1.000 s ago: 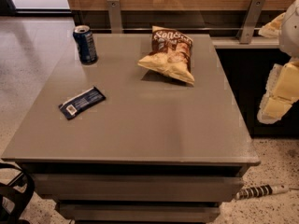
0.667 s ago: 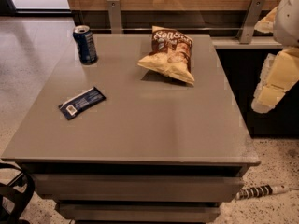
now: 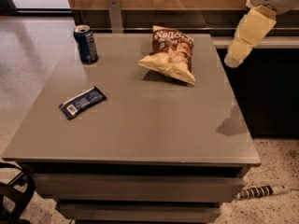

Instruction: Pick brown chip bag

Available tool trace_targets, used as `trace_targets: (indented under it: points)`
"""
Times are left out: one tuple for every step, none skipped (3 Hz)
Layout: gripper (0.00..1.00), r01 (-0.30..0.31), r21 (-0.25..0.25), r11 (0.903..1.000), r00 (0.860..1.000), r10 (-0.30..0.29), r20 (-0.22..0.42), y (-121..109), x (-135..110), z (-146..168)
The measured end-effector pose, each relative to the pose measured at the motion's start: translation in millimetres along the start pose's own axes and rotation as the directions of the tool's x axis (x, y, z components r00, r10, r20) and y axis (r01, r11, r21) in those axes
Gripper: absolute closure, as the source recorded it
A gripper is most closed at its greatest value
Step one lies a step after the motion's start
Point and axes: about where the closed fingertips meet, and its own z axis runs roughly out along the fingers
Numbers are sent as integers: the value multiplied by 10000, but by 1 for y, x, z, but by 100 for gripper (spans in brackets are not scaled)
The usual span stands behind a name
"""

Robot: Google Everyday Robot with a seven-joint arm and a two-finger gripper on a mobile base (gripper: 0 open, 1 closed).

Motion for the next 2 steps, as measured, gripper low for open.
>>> trace_targets:
  points:
    - [0, -2001, 495, 9785, 9797, 2004, -19, -40, -26, 21]
    - [0, -3705, 618, 9268, 9288, 3698, 223, -58, -29, 46]
